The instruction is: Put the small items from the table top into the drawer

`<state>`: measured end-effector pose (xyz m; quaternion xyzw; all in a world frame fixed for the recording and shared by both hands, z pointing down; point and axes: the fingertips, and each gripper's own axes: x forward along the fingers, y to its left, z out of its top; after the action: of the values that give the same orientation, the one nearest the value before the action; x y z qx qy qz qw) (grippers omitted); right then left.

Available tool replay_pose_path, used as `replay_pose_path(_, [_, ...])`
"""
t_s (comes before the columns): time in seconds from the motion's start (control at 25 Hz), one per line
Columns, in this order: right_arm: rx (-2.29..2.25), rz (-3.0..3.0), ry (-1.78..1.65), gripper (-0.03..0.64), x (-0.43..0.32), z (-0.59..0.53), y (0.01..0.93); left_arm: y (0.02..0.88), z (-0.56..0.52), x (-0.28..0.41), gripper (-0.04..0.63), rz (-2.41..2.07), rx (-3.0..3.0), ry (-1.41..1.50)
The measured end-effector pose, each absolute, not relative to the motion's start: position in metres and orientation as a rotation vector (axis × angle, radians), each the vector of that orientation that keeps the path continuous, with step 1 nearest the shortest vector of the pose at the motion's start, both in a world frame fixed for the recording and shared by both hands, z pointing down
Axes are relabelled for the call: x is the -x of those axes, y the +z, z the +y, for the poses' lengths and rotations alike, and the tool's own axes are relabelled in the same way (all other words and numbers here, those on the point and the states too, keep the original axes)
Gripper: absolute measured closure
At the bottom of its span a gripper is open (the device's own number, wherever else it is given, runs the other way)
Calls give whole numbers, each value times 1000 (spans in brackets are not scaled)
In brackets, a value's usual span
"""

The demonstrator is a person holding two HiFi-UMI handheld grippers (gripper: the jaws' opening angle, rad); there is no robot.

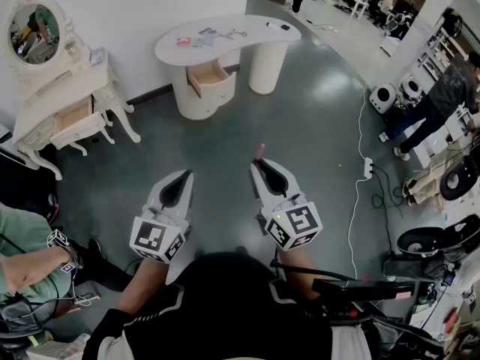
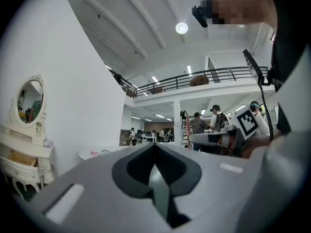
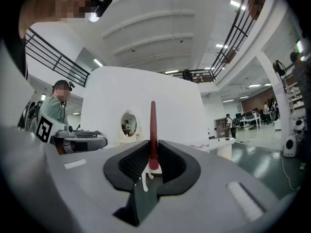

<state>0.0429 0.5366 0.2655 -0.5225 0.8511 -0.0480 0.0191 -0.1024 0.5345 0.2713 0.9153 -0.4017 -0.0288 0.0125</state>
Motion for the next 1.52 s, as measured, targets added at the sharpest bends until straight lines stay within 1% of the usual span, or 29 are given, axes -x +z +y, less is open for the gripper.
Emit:
replay_pose_path(0.6, [1652,2599,-156,557,-37,517,262,272,511,112,595,-1215,-2863,-102])
replay_pose_path(1.08, [1709,2551,-180,557,-9,493,278,290,481,131,595,-1104,-2900,-84])
replay_pose_path(1.52, [1647,2558,-196,557,-38,396,283,288,390,99,595,-1148,-2911,-61])
